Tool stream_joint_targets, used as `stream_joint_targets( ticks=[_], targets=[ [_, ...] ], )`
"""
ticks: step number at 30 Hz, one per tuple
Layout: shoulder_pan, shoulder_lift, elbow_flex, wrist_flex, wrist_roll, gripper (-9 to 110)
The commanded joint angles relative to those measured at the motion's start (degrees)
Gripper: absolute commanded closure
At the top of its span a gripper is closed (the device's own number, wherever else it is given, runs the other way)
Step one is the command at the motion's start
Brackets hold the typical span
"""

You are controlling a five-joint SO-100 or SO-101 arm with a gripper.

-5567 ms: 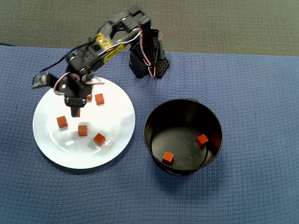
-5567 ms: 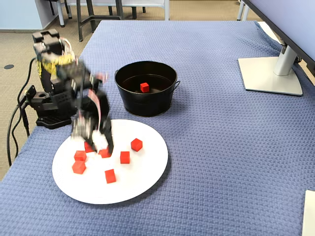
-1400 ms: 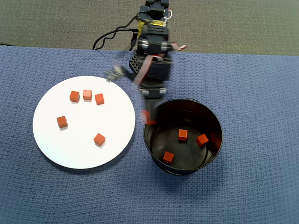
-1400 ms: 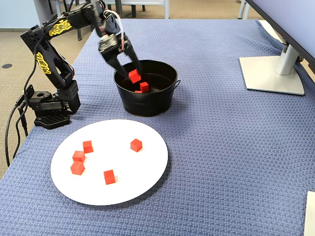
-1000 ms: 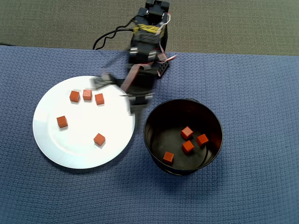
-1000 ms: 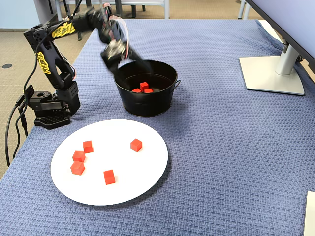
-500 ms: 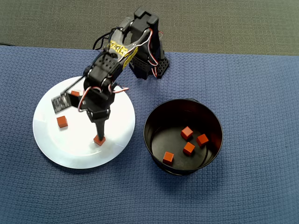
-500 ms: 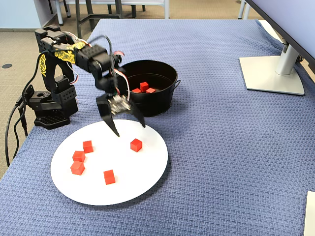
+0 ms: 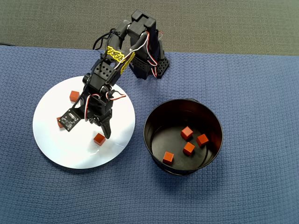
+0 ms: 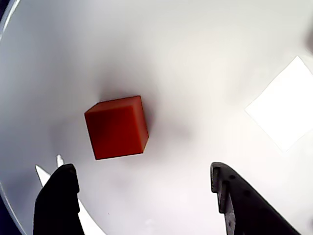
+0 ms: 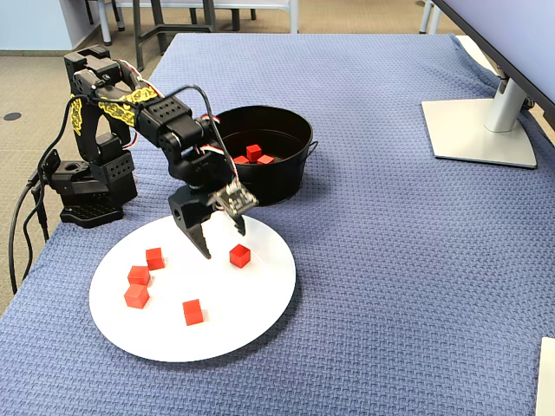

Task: Pick up the red cubes from the white plate and place them in the black recipient

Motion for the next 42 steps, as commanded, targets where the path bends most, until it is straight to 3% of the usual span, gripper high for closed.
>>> stream_joint_targets(
  ticks=[1, 27, 31, 34, 42],
  targets=[
    [-1.1, 0.4, -2.0, -2.9, -1.6, 74],
    [-5.5, -6.2, -7.5, -5.8, -1.7, 82],
    [-5.3, -7.1, -8.5, -5.6, -1.5, 88],
    [-5.5, -6.9, -7.7, -6.9, -0.5, 101],
    [-5.5, 5.6, -3.0, -6.9, 9.1, 101]
  ],
)
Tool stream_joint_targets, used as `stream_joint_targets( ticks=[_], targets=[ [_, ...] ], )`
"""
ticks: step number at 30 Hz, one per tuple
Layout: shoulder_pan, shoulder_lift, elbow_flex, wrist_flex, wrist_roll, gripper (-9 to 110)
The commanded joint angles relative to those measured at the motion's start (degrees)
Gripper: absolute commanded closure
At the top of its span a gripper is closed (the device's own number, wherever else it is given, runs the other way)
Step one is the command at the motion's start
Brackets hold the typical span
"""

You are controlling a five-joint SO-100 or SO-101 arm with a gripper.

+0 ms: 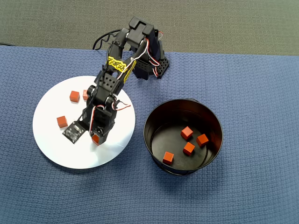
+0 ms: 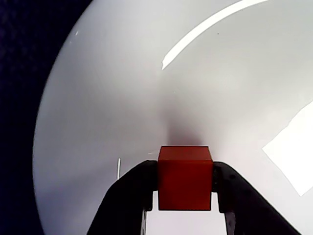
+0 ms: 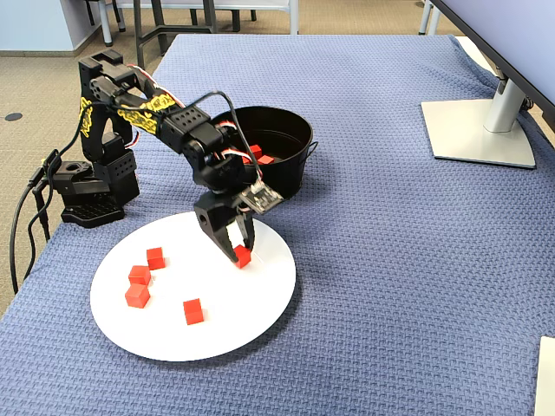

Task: Pick up the red cubes from the white plate and place them in the black recipient

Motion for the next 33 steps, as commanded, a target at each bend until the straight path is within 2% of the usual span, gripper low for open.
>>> stream_joint_targets(
  ticks=[1, 5, 9, 14, 17, 18, 19, 20, 21, 24, 28, 33],
  targets=[
    [-0.4, 14.2, 2.1, 0.8, 8.4, 101],
    [-0.9, 27.9, 4.0, 7.9, 20.1, 101],
    [-5.7, 37.7, 1.2, 15.9, 35.2, 102],
    [-19.4, 44.0, -1.5, 21.6, 51.4, 102],
    [-29.0, 42.9, -0.9, 19.5, 59.7, 102],
    [-32.3, 41.8, -0.4, 18.9, 61.5, 97],
    [-36.7, 40.5, 0.0, 19.7, 60.6, 82],
    [-40.8, 39.1, 0.3, 21.1, 59.5, 61],
    [-44.1, 37.5, 0.2, 22.2, 58.6, 53],
    [-41.2, 35.5, -4.9, 24.2, 57.7, 52],
    [-23.8, 33.9, -6.3, 23.3, 45.8, 57],
    [-4.1, 32.3, -1.1, 15.7, 30.3, 60]
  ],
)
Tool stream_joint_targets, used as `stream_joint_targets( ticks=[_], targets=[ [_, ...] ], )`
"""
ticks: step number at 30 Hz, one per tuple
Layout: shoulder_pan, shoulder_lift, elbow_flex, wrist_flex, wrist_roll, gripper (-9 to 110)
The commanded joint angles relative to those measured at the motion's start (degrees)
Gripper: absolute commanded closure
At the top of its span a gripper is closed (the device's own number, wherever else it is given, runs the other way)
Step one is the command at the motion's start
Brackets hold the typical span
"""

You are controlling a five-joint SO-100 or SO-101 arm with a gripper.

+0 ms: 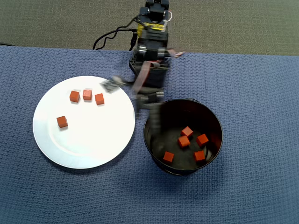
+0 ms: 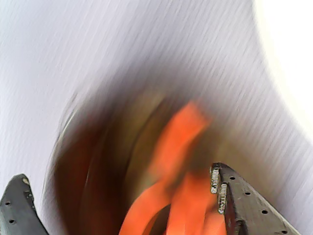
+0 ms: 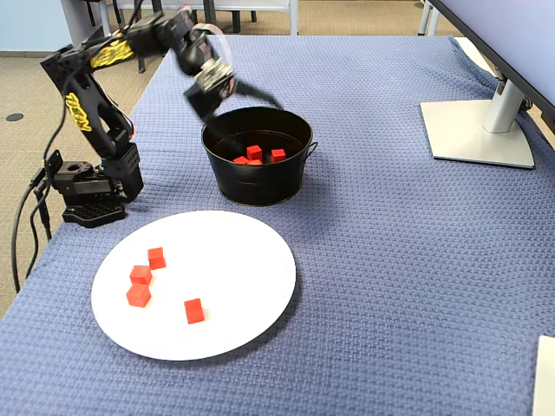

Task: Pick up the red cubes from the white plate and place them in the black recipient

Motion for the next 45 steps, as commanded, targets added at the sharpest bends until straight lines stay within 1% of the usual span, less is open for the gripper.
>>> stream_joint_targets(
  ticks=[1, 3, 5, 10, 13, 16, 23, 28, 36, 41, 45],
  targets=[
    [16.2, -1.4, 0.4, -5.3, -12.3, 61],
    [21.4, -2.5, 1.4, -7.2, -15.9, 64],
    [25.7, -4.8, 0.9, -7.9, -17.3, 68],
    [33.0, -13.3, -1.9, -8.1, -20.4, 75],
    [36.3, -21.0, -7.3, -6.1, -20.6, 80],
    [38.5, -29.5, -13.7, -3.5, -22.5, 80],
    [40.4, -42.1, -25.9, 3.0, -30.7, 79],
    [40.7, -48.8, -33.8, 4.2, -28.0, 80],
    [41.7, -53.8, -39.6, 6.0, -29.6, 83],
    [42.4, -56.2, -40.8, 4.5, -29.6, 85],
    [43.2, -57.7, -42.3, 4.0, -29.4, 90]
  ],
)
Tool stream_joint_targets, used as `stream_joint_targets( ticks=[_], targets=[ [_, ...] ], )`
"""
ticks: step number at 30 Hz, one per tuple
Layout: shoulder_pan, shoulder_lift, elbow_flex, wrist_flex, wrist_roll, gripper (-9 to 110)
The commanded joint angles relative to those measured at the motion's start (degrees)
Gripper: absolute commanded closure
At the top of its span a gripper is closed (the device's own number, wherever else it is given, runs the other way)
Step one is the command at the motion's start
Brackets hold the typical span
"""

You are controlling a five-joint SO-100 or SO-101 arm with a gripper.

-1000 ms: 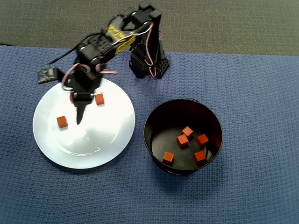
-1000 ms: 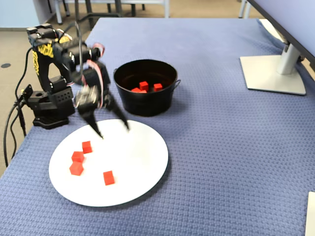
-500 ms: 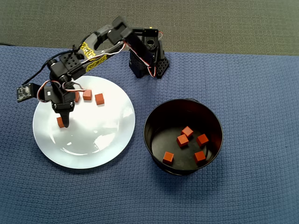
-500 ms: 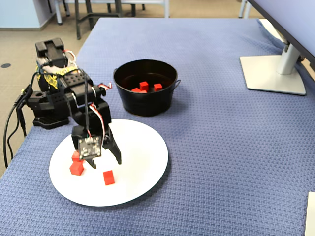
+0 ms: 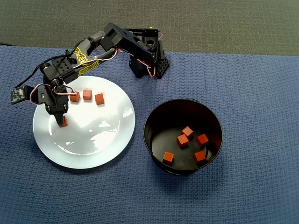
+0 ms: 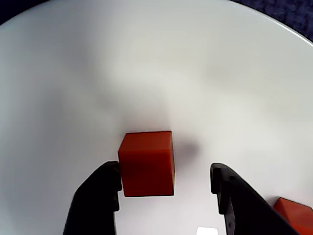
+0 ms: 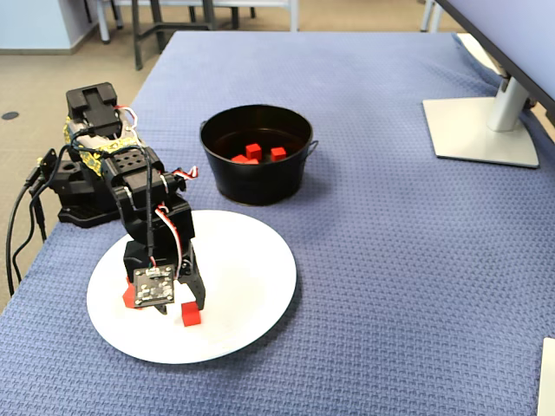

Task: Pick up the red cubes from the white plate and place them in the black recipient

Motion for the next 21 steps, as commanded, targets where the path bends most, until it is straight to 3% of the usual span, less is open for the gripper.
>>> stream_joint_targets(
  ticks=[1, 13, 21],
  targets=[
    [1.2, -0.2, -5.0, -0.9, -0.6, 90],
    [1.7, -1.8, -6.1, -1.8, -0.1, 101],
    [-4.4, 16.4, 2.9, 0.4, 10.4, 101]
  ],
)
